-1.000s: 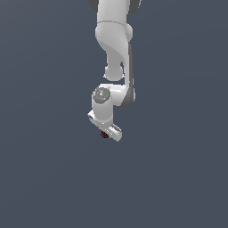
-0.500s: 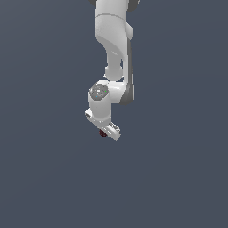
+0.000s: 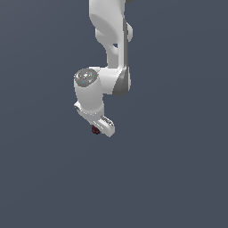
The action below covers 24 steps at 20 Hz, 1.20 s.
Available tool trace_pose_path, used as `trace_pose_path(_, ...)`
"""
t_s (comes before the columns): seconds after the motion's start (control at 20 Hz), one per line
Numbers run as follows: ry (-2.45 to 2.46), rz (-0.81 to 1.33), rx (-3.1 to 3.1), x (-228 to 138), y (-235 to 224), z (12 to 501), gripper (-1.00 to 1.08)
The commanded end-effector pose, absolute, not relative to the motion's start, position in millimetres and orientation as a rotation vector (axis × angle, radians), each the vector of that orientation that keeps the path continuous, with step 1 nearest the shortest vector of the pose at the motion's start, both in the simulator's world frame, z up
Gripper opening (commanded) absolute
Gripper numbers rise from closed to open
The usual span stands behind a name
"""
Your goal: Pick up the object and move it to a goal position.
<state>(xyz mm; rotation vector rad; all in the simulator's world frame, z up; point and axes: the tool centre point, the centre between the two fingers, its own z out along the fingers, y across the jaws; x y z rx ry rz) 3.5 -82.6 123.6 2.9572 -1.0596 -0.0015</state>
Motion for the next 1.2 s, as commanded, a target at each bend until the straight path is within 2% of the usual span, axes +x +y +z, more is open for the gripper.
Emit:
trace_pose_path(0.0,-1.060,0.000,2.957,10.1,-92.1,148.8,-1.00)
trace_pose_path(0.6,-1.060,0.000,2.956,43.4,-135.5,264.1,-1.00)
trace_pose_path(1.15,-1.059,0.000,2.957,67.2,-162.9,337.6,-1.00)
